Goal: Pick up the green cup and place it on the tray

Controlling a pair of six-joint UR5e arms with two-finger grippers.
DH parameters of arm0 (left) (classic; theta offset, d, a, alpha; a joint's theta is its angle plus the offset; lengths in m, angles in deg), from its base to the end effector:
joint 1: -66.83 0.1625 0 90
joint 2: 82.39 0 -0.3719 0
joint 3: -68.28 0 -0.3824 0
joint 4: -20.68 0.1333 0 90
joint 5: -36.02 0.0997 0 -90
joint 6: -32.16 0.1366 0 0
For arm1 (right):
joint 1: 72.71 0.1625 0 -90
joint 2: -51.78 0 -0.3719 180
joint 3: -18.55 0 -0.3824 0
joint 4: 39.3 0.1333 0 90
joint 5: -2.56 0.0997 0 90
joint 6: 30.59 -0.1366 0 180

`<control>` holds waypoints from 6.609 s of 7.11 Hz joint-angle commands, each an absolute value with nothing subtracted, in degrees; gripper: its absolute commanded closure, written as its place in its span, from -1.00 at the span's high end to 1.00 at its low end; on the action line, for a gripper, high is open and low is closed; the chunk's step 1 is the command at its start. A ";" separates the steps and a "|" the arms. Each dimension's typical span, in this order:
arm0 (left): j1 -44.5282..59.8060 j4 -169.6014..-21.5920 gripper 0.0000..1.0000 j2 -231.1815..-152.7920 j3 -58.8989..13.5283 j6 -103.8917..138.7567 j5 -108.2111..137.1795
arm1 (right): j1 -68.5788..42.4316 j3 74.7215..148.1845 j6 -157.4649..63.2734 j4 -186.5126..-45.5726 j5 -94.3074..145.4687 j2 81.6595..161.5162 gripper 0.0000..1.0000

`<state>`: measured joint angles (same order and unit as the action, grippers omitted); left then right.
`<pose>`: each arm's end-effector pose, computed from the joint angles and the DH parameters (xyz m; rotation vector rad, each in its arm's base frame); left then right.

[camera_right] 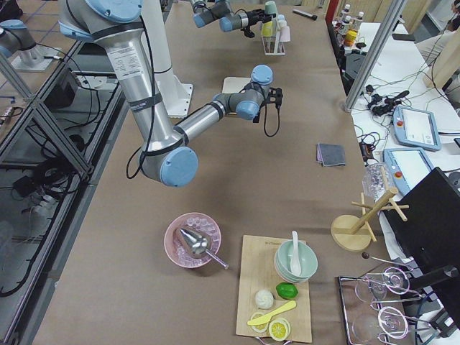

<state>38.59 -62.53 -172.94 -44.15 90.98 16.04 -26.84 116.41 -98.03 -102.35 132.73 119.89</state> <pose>0.2853 -0.4503 0.4021 0.3180 -1.3829 1.6263 -0.3941 -0.4712 0.2918 0.0018 -1.1379 0.0153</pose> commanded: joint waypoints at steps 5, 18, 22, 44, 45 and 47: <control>40.54 -117.34 -0.76 -175.10 -42.82 79.56 -9.27 | -7.72 126.91 -68.63 -116.20 138.50 142.04 0.98; 49.17 -174.17 -0.86 -202.71 -1.33 17.85 -40.36 | 8.68 119.71 -37.80 -142.92 138.44 141.96 0.99; 47.94 -165.59 -0.84 -203.85 -1.33 13.18 -42.12 | 8.95 119.71 -37.89 -142.92 138.44 141.87 0.99; 41.11 -143.81 0.96 -197.10 -26.82 11.07 -44.84 | 8.95 121.28 -38.68 -142.92 136.85 141.25 1.00; 37.86 -131.84 0.96 -197.79 -30.47 11.07 -44.93 | 8.95 121.72 -38.77 -142.92 136.94 141.51 1.00; 33.73 -102.87 0.96 -208.11 -32.35 10.90 -45.28 | 9.03 122.25 -38.77 -142.92 137.82 141.87 1.00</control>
